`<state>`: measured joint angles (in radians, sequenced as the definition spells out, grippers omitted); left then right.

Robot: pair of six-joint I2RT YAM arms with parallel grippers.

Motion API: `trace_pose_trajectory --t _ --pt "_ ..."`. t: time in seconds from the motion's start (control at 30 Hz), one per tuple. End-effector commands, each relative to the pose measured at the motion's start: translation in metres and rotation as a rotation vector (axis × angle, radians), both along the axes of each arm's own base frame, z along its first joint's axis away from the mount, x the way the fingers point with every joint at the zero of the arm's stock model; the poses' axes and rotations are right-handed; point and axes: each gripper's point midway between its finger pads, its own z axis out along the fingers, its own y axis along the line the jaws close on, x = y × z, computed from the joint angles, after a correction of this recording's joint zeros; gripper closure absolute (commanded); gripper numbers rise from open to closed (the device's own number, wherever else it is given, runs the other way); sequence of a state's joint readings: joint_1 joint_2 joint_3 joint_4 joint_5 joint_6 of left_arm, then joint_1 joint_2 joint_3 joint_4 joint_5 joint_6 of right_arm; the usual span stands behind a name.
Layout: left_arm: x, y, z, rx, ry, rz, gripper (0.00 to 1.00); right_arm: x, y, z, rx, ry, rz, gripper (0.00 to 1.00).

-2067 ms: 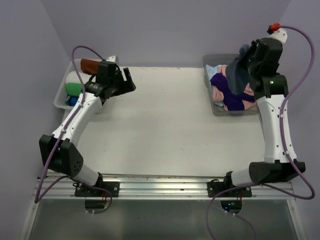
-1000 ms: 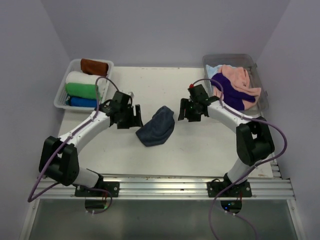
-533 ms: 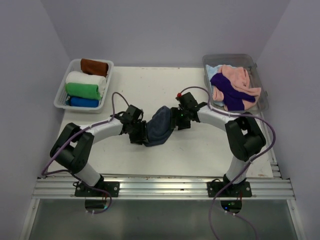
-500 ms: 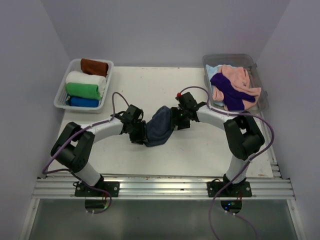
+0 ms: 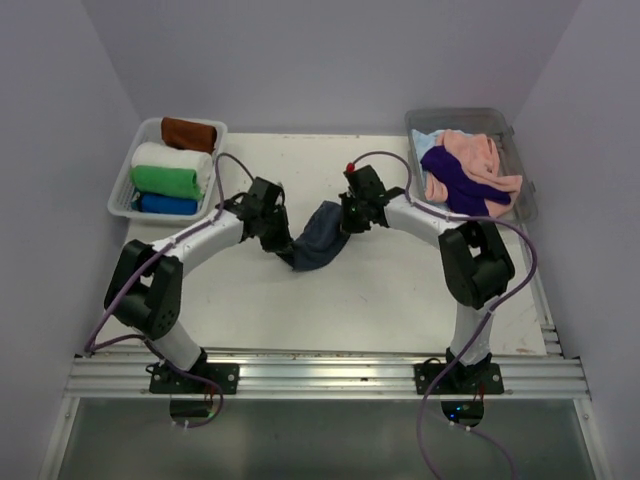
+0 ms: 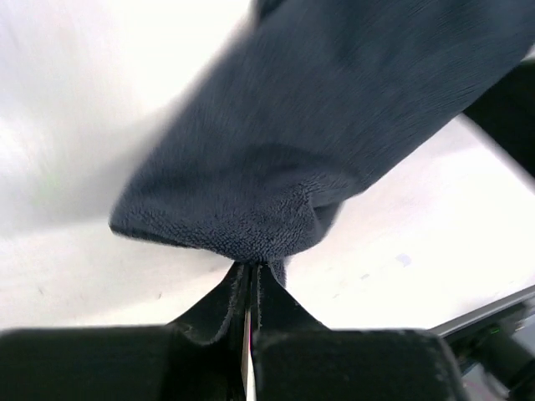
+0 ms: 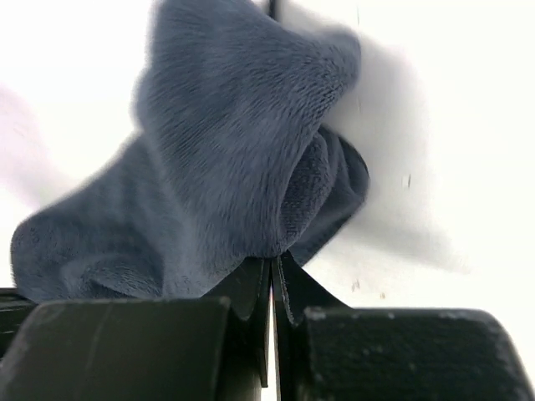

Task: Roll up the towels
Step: Flatten the towel

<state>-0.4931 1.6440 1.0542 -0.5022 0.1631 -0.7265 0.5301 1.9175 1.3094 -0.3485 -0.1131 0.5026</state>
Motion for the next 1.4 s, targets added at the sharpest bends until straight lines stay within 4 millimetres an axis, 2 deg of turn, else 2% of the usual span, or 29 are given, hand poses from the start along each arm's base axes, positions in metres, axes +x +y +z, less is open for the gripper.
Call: trace_pose_trajectory --t 0.0,0.03,0.07,0.1,0.13,0.17,0.23,0.27,0.33,0.4,0.43,0.47,0.5,0.53,0.57,0.6,0.63,0.67,0.7,0.77,0.87,1.0,1.03,1.17,1.2,1.33,1.37 --pt "0.061 0.017 0.073 -0.097 -0.181 0.048 1.0 0.046 0.007 0.097 0.044 -0.243 -0.023 1.0" --pt "0.071 0.023 0.084 -0.11 -0.206 0.063 1.0 0.05 0.009 0.11 0.047 -0.271 -0.013 1.0" --pt "0.091 0.035 0.107 -0.121 -0.267 0.094 1.0 0.05 0.007 0.123 0.045 -0.285 -0.013 1.0" --pt "0.097 0.041 0.117 -0.11 -0.284 0.111 1.0 0.057 0.01 0.145 0.06 -0.33 -0.009 1.0" --pt "0.104 0.046 0.129 -0.107 -0.311 0.12 1.0 0.057 0.01 0.153 0.066 -0.342 -0.011 1.0" --pt "0.115 0.048 0.152 -0.114 -0.365 0.121 1.0 0.055 0.009 0.172 0.084 -0.376 -0.012 1.0" --pt "0.121 0.056 0.171 -0.114 -0.405 0.131 1.0 0.05 0.005 0.187 0.096 -0.408 -0.017 1.0" --pt "0.123 0.058 0.182 -0.117 -0.429 0.131 1.0 0.043 0.001 0.202 0.115 -0.436 -0.017 1.0" --pt "0.117 0.062 0.186 -0.118 -0.436 0.129 1.0 0.028 -0.003 0.196 0.123 -0.418 -0.008 1.0" --pt "0.104 0.063 0.186 -0.13 -0.43 0.113 1.0 0.004 -0.011 0.181 0.128 -0.379 -0.003 1.0" --pt "0.092 0.063 0.166 -0.124 -0.387 0.101 1.0 -0.006 -0.011 0.171 0.131 -0.351 0.01 1.0" --pt "0.083 0.063 0.157 -0.131 -0.37 0.094 1.0 -0.016 -0.014 0.164 0.133 -0.333 0.01 1.0" --pt "0.074 0.062 0.157 -0.154 -0.384 0.085 0.94 -0.036 -0.021 0.138 0.124 -0.277 -0.005 1.0" --pt "0.058 0.065 0.123 -0.136 -0.311 0.09 0.85 -0.05 -0.019 0.128 0.139 -0.249 0.008 1.0" --pt "0.051 0.067 0.112 -0.132 -0.298 0.088 0.74 -0.058 -0.018 0.117 0.148 -0.233 0.006 0.84" --pt "0.046 0.073 0.097 -0.096 -0.269 0.106 0.53 -0.075 -0.025 0.089 0.123 -0.159 -0.007 0.69" --pt "0.04 0.08 0.08 -0.056 -0.229 0.115 0.5 -0.081 -0.03 0.074 0.096 -0.122 -0.018 0.58" --pt "0.038 0.083 0.073 -0.034 -0.207 0.117 0.44 -0.089 -0.043 0.057 0.026 -0.073 -0.052 0.54" --pt "0.036 0.087 0.064 -0.007 -0.177 0.125 0.42 -0.093 -0.051 0.045 -0.013 -0.039 -0.075 0.53" --pt "0.036 0.086 0.065 -0.005 -0.182 0.12 0.41 -0.094 -0.064 0.039 -0.069 -0.038 -0.117 0.52" --pt "0.03 0.085 0.062 0.026 -0.174 0.108 0.4 -0.089 -0.069 0.048 -0.083 -0.08 -0.135 0.52" --pt "0.011 0.096 0.039 0.143 -0.117 0.114 0.4 -0.084 -0.077 0.047 -0.12 -0.078 -0.161 0.53" --pt "0.001 0.099 0.027 0.157 -0.08 0.122 0.4 -0.085 -0.079 0.043 -0.118 -0.065 -0.165 0.53" --pt "-0.021 0.11 0.0 0.2 -0.02 0.169 0.38 -0.087 -0.071 0.027 -0.073 -0.012 -0.167 0.53" --pt "-0.026 0.114 -0.009 0.218 -0.006 0.182 0.32 -0.089 -0.069 0.025 -0.062 -0.001 -0.168 0.53" --pt "-0.024 0.114 -0.019 0.209 -0.006 0.233 0.32 -0.086 -0.06 0.02 -0.036 0.016 -0.156 0.53" --pt "-0.017 0.115 -0.02 0.21 -0.035 0.256 0.33 -0.086 -0.06 0.019 -0.038 0.019 -0.156 0.53"
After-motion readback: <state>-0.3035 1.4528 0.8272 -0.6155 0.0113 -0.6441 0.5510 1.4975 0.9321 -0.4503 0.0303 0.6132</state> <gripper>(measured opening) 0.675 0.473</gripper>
